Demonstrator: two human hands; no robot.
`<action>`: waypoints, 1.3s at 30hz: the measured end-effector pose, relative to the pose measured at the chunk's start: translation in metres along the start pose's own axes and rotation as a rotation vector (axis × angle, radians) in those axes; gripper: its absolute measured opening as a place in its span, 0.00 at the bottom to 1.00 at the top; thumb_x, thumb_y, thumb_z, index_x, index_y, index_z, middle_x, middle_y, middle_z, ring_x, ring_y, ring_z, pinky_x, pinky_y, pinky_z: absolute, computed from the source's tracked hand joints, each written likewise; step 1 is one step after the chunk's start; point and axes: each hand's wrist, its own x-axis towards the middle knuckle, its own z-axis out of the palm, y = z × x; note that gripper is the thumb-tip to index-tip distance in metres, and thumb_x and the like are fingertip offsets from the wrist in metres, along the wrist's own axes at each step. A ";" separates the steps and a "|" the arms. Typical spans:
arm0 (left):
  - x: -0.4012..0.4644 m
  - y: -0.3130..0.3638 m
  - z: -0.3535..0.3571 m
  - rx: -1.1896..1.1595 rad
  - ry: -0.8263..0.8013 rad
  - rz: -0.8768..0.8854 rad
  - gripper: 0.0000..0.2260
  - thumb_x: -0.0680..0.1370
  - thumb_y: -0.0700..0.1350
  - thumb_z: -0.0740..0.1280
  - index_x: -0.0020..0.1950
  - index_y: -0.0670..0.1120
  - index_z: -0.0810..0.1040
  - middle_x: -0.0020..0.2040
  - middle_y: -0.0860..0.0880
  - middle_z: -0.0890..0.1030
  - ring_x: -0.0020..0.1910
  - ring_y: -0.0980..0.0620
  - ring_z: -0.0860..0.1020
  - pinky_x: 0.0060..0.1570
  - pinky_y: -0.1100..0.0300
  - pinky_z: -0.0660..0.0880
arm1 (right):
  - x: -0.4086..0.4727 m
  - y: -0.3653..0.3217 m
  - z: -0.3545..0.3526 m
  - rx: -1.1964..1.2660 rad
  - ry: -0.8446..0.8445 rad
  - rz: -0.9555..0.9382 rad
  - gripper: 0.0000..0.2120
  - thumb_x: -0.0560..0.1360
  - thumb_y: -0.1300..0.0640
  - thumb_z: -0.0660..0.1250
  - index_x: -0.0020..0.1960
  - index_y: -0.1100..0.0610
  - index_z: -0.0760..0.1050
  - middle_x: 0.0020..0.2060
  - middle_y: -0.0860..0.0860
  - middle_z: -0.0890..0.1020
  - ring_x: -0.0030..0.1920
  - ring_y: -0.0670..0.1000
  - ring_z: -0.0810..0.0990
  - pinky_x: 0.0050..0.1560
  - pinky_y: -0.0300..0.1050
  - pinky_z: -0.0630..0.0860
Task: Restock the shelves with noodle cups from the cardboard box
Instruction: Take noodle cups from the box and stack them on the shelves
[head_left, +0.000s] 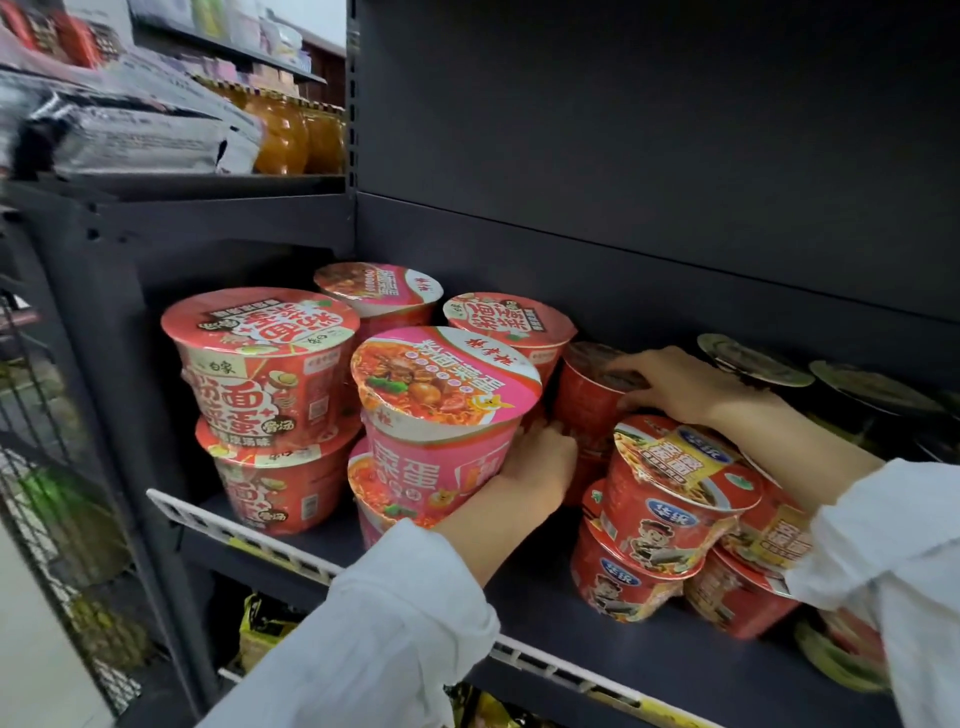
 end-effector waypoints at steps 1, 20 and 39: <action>0.000 -0.001 0.000 -0.005 -0.005 0.011 0.18 0.82 0.43 0.53 0.70 0.44 0.70 0.69 0.43 0.71 0.70 0.42 0.65 0.68 0.51 0.60 | 0.000 -0.001 -0.001 -0.043 -0.002 0.013 0.24 0.75 0.54 0.67 0.70 0.46 0.67 0.65 0.54 0.75 0.62 0.57 0.77 0.61 0.55 0.74; -0.008 0.006 -0.011 -0.046 0.035 -0.026 0.15 0.79 0.34 0.55 0.63 0.37 0.75 0.61 0.38 0.77 0.62 0.39 0.74 0.58 0.52 0.71 | -0.013 -0.025 -0.009 -0.426 0.131 0.052 0.18 0.80 0.53 0.59 0.69 0.45 0.70 0.52 0.55 0.80 0.54 0.58 0.79 0.51 0.50 0.77; 0.001 0.005 -0.008 -0.320 -0.014 -0.129 0.15 0.80 0.40 0.56 0.66 0.41 0.72 0.66 0.43 0.72 0.65 0.43 0.70 0.56 0.58 0.66 | -0.024 -0.019 -0.006 -0.436 0.145 0.080 0.18 0.80 0.49 0.59 0.69 0.42 0.67 0.60 0.55 0.77 0.60 0.57 0.77 0.55 0.49 0.74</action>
